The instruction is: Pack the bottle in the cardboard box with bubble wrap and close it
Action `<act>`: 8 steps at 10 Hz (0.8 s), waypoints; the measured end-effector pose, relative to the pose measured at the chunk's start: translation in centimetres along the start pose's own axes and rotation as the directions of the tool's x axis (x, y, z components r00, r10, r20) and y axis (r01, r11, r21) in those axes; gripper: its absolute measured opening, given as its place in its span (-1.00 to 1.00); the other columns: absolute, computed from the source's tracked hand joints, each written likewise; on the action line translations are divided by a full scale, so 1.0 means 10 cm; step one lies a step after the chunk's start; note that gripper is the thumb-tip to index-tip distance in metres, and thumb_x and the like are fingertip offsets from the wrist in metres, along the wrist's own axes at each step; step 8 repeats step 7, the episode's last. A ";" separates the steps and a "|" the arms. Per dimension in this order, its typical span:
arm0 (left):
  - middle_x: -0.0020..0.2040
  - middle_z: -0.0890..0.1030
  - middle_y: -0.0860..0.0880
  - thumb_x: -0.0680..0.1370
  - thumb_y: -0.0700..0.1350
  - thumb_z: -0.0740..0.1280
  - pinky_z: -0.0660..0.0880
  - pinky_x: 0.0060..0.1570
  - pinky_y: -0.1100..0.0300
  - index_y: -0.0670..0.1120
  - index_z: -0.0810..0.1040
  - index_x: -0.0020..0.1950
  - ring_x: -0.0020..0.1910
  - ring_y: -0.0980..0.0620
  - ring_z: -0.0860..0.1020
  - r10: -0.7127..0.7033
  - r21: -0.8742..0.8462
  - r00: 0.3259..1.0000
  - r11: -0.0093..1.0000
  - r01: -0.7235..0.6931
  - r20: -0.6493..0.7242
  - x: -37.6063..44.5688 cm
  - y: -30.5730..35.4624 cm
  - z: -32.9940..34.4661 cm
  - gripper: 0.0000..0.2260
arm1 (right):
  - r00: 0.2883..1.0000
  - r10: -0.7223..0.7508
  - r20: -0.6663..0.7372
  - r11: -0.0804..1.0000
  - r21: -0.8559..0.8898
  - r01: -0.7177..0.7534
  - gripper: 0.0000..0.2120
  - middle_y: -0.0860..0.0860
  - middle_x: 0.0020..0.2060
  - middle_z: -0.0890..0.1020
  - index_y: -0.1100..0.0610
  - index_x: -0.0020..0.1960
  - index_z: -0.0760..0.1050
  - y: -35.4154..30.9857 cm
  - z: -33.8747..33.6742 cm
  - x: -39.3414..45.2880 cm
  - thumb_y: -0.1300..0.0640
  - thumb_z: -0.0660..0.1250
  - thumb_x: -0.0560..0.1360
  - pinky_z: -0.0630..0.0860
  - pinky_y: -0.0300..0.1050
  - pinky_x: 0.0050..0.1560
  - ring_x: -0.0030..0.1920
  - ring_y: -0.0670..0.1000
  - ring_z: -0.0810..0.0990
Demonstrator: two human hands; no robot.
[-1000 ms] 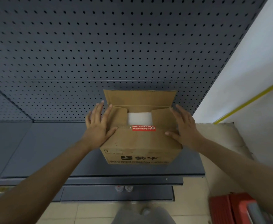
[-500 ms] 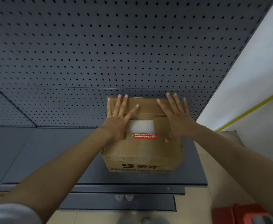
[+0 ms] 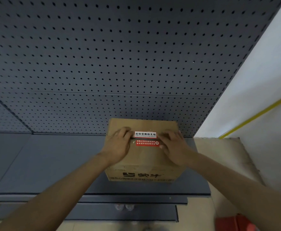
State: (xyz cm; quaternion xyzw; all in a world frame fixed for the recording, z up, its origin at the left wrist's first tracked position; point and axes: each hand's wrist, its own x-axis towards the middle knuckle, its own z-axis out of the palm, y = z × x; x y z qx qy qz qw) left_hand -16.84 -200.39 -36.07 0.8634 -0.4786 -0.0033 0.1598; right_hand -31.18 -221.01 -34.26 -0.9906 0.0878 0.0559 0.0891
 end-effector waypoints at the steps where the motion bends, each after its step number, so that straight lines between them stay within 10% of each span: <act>1: 0.53 0.24 -0.10 0.53 0.27 -0.25 0.05 0.50 -0.01 -0.12 0.22 0.52 0.51 -0.12 0.21 -0.063 0.025 0.995 0.998 0.061 0.074 -0.05 0.08 0.09 -0.27 | 0.999 0.026 -0.028 0.999 0.033 -0.025 0.00 0.08 0.46 0.14 0.10 0.53 0.08 -0.04 0.13 -0.01 -0.38 -0.59 0.33 0.01 0.03 0.52 0.48 0.12 0.04; 2: 0.59 0.01 0.02 0.36 0.37 -0.54 -0.16 0.53 0.08 -0.02 0.02 0.57 0.57 0.05 -0.04 -0.117 0.061 0.984 0.992 0.110 0.135 -0.08 0.13 0.14 -0.08 | 0.998 0.059 -0.023 0.996 0.064 -0.057 0.10 0.03 0.51 0.08 0.06 0.54 0.08 -0.01 0.23 -0.04 -0.40 -0.66 0.24 0.00 0.02 0.52 0.51 0.10 -0.04; 5: 0.41 0.43 0.00 0.51 0.26 -0.06 0.25 0.42 0.03 -0.03 0.45 0.36 0.38 0.00 0.39 -0.203 0.018 0.979 0.979 0.204 -0.022 -0.09 0.22 0.03 -0.41 | 0.985 0.117 -0.129 0.987 0.120 -0.102 -0.54 0.01 0.48 0.23 0.07 0.47 0.22 -0.15 0.13 -0.06 -0.08 -0.05 0.64 0.08 -0.06 0.48 0.46 0.07 0.14; 8: 0.44 0.34 -0.03 0.59 0.12 0.09 0.17 0.40 0.00 -0.01 0.31 0.43 0.39 -0.05 0.32 -0.195 0.114 0.977 0.976 0.184 0.091 0.04 0.40 -0.40 -0.56 | 0.990 0.081 -0.115 0.949 0.312 -0.041 -0.64 0.03 0.40 0.36 0.06 0.38 0.37 -0.16 -0.36 -0.35 0.15 0.17 0.59 0.14 -0.10 0.42 0.41 0.07 0.23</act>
